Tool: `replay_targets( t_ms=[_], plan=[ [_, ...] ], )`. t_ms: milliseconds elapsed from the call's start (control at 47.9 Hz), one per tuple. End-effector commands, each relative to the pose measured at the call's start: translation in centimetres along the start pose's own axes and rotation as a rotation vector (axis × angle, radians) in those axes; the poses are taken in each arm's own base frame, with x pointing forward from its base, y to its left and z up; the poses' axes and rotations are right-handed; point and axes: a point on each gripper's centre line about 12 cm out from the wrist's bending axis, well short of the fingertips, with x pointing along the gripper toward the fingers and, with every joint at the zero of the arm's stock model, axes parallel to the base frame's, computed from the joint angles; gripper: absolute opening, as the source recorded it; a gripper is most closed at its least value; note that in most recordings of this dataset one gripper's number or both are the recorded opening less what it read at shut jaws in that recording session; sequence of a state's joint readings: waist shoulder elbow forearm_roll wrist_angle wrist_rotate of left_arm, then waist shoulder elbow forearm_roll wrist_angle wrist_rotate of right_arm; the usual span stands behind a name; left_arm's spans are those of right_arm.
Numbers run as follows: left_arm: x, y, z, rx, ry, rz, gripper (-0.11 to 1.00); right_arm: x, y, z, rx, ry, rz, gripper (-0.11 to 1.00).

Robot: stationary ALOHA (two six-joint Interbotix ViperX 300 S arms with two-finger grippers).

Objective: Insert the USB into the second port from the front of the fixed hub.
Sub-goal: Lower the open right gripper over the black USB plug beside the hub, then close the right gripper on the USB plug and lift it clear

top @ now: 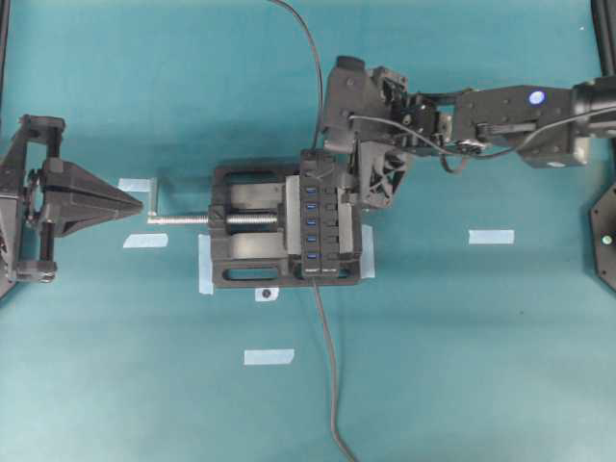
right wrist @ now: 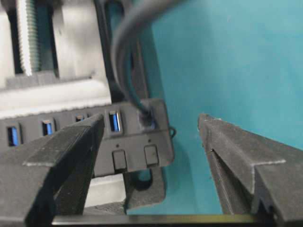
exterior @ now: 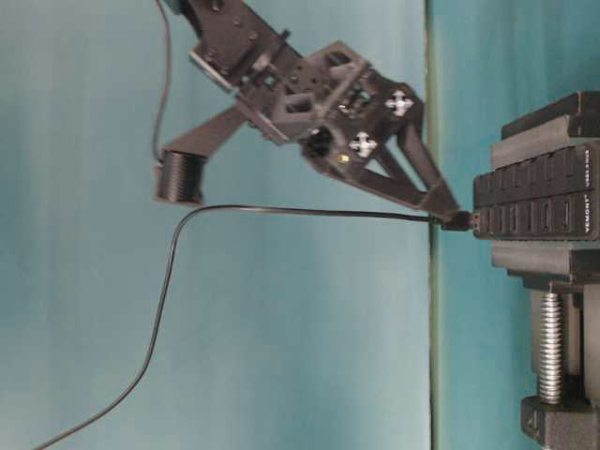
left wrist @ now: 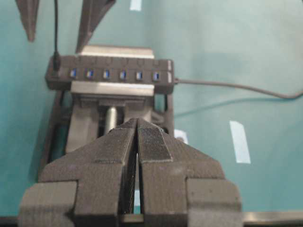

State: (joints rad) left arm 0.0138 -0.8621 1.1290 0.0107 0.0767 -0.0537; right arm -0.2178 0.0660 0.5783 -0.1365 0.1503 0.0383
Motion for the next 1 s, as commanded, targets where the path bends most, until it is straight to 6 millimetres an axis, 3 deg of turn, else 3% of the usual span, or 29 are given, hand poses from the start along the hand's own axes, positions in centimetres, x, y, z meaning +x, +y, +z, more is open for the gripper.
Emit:
replay_targets(
  t_ms=[0,605,730,980],
  plan=[
    [0.01,0.02,0.35,-0.002,-0.011,0.001,0.0,-0.21,-0.19,1.42,0.003,-0.043,-0.004,0.83],
    [-0.53,0.02,0.32,-0.004,-0.029,0.0,0.0,0.26,-0.17,1.67,0.005,-0.056,-0.002,0.7],
    [-0.53,-0.01,0.32,-0.003,-0.029,-0.001,0.0,0.25,-0.1,1.91,0.004,-0.077,0.0,0.56],
    [-0.53,-0.01,0.32,-0.003,-0.029,-0.001,0.0,0.36,-0.07,1.74,0.005,-0.073,0.0,0.16]
  ],
)
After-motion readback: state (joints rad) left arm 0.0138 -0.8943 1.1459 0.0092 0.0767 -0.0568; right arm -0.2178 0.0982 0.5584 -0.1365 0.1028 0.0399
